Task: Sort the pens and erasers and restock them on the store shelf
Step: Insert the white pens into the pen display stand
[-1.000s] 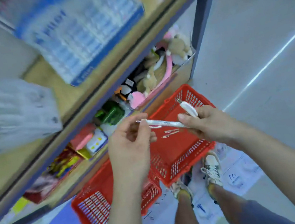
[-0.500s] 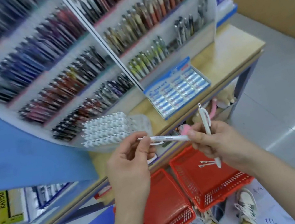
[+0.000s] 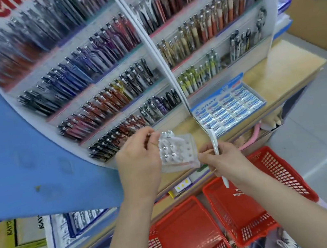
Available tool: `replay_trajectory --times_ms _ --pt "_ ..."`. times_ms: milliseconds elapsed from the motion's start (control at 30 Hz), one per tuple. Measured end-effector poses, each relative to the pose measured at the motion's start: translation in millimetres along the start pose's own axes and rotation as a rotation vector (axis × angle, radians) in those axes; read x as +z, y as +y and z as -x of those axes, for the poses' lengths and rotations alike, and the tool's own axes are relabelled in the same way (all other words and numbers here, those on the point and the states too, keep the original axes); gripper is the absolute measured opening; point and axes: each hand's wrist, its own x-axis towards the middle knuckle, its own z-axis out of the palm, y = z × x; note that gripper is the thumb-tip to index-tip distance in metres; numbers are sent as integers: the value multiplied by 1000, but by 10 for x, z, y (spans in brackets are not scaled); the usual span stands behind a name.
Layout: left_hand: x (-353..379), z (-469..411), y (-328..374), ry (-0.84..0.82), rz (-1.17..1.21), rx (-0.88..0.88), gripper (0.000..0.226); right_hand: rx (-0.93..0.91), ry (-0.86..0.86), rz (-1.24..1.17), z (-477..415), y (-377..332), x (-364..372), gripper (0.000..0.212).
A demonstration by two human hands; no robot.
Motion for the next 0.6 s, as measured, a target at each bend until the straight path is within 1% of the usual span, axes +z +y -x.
replay_trajectory --times_ms 133,233,367,600 --pt "188 -114 -28 -81 -157 146 9 -10 49 85 -81 95 86 15" --pt "321 -183 -85 -148 -250 193 12 -8 55 96 -103 130 109 16" --pt "397 -268 -96 -193 -250 196 12 7 46 75 -106 138 113 17" --pt "421 -374 -35 -270 -272 162 19 32 35 87 -133 149 86 20"
